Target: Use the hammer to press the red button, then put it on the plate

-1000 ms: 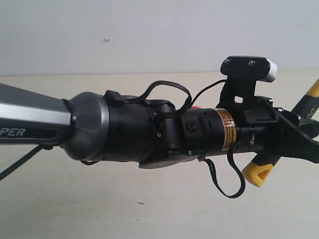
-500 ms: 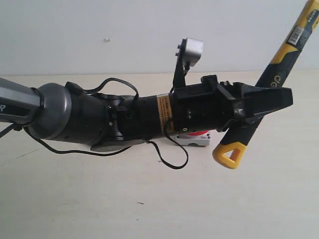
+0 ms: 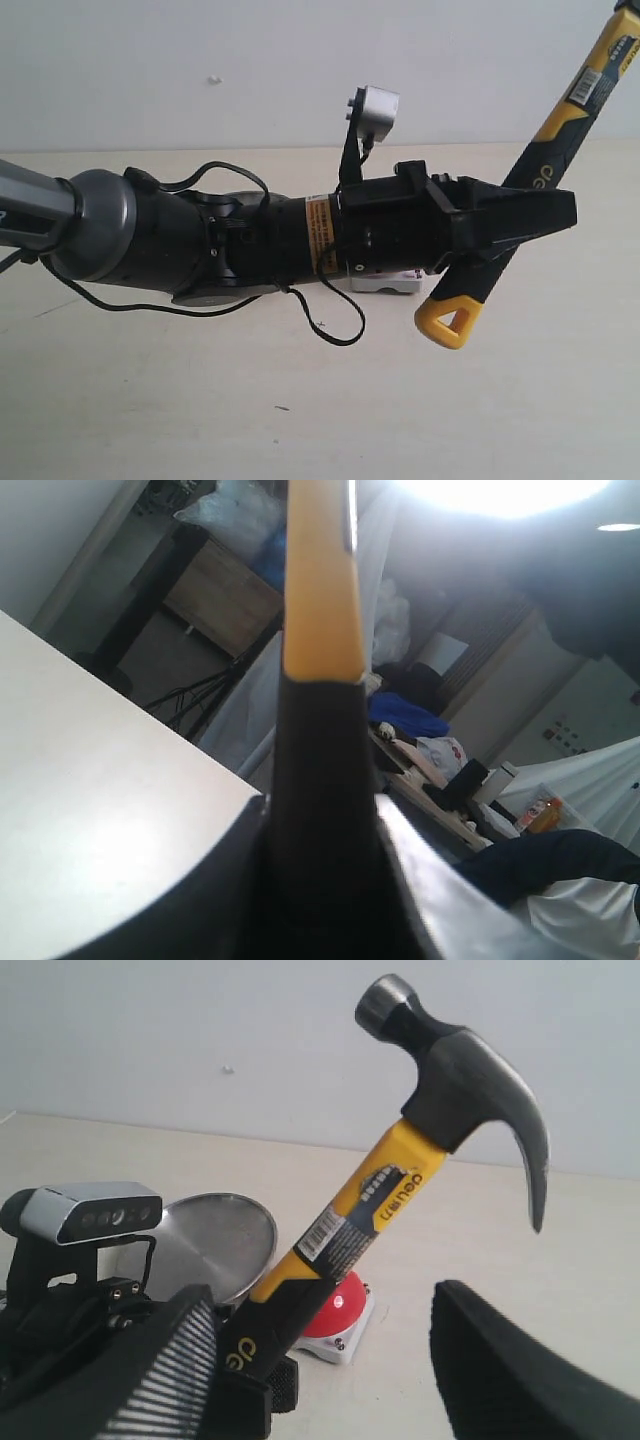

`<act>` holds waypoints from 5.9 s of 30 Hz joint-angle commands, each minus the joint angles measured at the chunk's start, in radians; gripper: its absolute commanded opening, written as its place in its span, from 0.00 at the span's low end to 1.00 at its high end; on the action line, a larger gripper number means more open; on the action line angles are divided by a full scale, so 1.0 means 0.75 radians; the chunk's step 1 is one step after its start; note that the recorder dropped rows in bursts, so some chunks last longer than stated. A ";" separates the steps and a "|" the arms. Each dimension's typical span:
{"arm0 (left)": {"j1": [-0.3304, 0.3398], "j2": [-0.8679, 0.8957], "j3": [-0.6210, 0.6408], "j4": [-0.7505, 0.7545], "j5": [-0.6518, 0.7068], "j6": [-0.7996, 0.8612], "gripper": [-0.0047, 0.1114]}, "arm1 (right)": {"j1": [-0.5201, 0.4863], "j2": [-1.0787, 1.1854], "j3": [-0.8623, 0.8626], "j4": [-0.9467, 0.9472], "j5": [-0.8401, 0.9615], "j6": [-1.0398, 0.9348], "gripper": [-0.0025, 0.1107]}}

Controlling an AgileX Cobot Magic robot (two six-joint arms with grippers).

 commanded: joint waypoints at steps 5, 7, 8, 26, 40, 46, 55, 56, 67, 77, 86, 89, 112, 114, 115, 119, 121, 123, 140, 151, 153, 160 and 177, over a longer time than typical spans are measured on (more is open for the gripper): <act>0.003 -0.030 -0.011 -0.081 -0.106 -0.037 0.04 | 0.005 -0.008 0.077 0.064 -0.131 -0.018 0.56; 0.003 -0.030 -0.011 -0.094 -0.106 -0.059 0.04 | 0.005 -0.008 0.083 0.064 -0.131 -0.012 0.56; 0.003 -0.030 -0.011 -0.102 -0.106 -0.065 0.04 | 0.005 -0.008 0.087 0.064 -0.139 -0.012 0.56; 0.005 -0.036 -0.011 -0.086 -0.106 -0.086 0.04 | 0.005 -0.008 0.215 0.125 -0.327 0.017 0.56; 0.005 -0.036 -0.011 -0.064 -0.106 -0.080 0.04 | 0.005 -0.008 0.215 0.128 -0.322 0.019 0.56; 0.005 -0.036 -0.011 -0.060 -0.106 -0.080 0.04 | 0.005 -0.008 0.215 0.128 -0.322 0.019 0.56; 0.075 -0.036 -0.011 -0.043 -0.106 -0.092 0.04 | 0.005 -0.023 0.215 0.128 -0.310 0.019 0.56; 0.105 -0.036 -0.011 -0.026 -0.106 -0.112 0.04 | 0.005 -0.033 0.215 0.128 -0.310 0.019 0.56; 0.350 -0.129 -0.011 0.471 0.196 -0.254 0.04 | 0.005 -0.246 0.215 0.128 -0.331 0.022 0.51; 0.344 -0.221 -0.011 0.511 -0.106 -0.304 0.04 | 0.005 -0.182 0.221 0.154 -0.215 0.064 0.52; 0.334 -0.264 -0.011 0.459 -0.106 -0.503 0.04 | 0.005 0.011 0.333 1.358 -0.324 -0.922 0.54; 0.333 -0.267 -0.011 0.449 -0.106 -0.556 0.04 | 0.005 0.161 0.354 1.780 -0.262 -1.405 0.54; 0.333 -0.275 -0.011 0.408 -0.106 -0.538 0.04 | 0.005 0.626 0.063 1.899 0.097 -1.798 0.54; 0.333 -0.275 -0.011 0.408 -0.106 -0.538 0.04 | 0.005 0.626 0.053 1.899 0.093 -1.796 0.54; 0.331 -0.275 -0.011 0.408 -0.106 -0.536 0.04 | 0.005 0.626 0.051 1.899 0.091 -1.787 0.54; 0.308 -0.275 -0.011 0.403 -0.106 -0.514 0.04 | 0.005 0.626 0.031 1.899 0.090 -1.771 0.54; 0.284 -0.275 -0.011 0.398 -0.106 -0.494 0.04 | 0.005 0.626 0.022 1.899 0.077 -1.771 0.54; 0.258 -0.275 -0.011 0.388 -0.106 -0.483 0.04 | 0.005 0.626 0.012 1.899 0.036 -1.752 0.54; 0.240 -0.275 -0.019 0.367 -0.106 -0.413 0.04 | 0.005 0.627 -0.041 1.899 -0.074 -1.591 0.32; 0.240 -0.275 -0.019 0.371 -0.106 -0.349 0.05 | 0.005 0.627 -0.041 1.899 -0.158 -1.497 0.02; 0.240 -0.275 -0.019 0.387 -0.106 -0.349 0.09 | 0.005 0.627 -0.041 1.899 -0.220 -1.497 0.02; 0.240 -0.275 -0.019 0.394 0.016 -0.281 0.43 | 0.005 0.627 -0.041 1.899 -0.448 -1.491 0.02; -0.023 -0.275 -0.030 0.220 1.160 0.523 0.71 | 0.005 0.627 -0.041 1.899 -0.914 -1.462 0.02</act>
